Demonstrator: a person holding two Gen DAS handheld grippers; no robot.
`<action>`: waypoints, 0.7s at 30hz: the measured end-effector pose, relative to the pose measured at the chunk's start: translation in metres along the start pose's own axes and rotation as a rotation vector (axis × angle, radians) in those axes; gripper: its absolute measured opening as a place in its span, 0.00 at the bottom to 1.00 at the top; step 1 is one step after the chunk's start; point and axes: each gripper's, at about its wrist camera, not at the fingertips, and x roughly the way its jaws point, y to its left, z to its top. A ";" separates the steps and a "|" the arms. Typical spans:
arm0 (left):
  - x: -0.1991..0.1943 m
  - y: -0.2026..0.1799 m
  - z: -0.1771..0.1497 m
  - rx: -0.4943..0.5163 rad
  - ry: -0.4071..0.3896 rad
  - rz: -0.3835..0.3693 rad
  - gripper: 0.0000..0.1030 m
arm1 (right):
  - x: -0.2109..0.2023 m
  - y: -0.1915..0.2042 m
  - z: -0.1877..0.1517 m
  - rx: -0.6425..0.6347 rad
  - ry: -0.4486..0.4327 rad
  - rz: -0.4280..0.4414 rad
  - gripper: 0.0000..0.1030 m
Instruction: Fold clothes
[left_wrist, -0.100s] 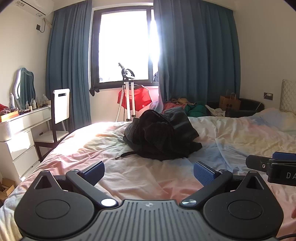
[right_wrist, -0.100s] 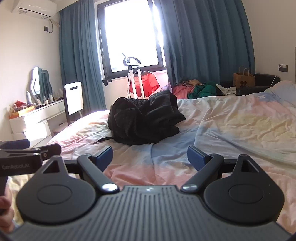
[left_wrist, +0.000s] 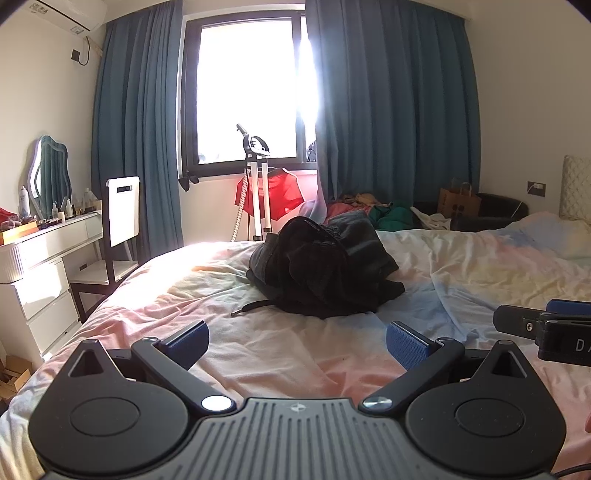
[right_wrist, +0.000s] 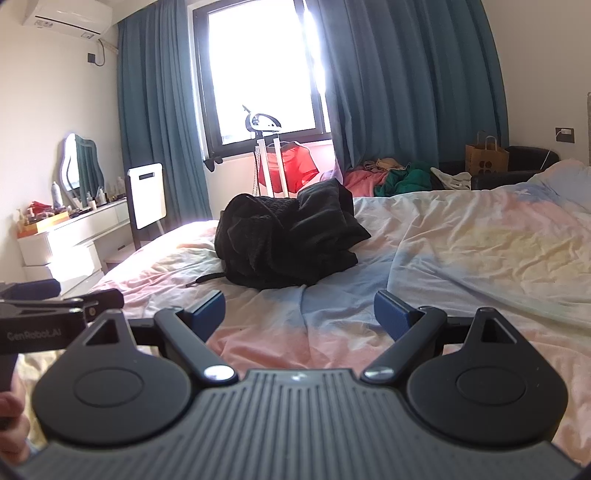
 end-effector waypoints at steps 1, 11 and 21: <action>-0.001 0.000 0.000 0.002 0.001 0.002 1.00 | 0.000 0.000 0.000 0.000 0.000 0.000 0.86; 0.000 0.000 0.001 0.005 0.012 0.005 1.00 | -0.003 -0.001 0.002 -0.001 -0.002 -0.001 0.86; 0.004 0.001 0.001 0.000 0.017 0.005 1.00 | -0.002 -0.001 -0.001 0.015 -0.004 0.002 0.86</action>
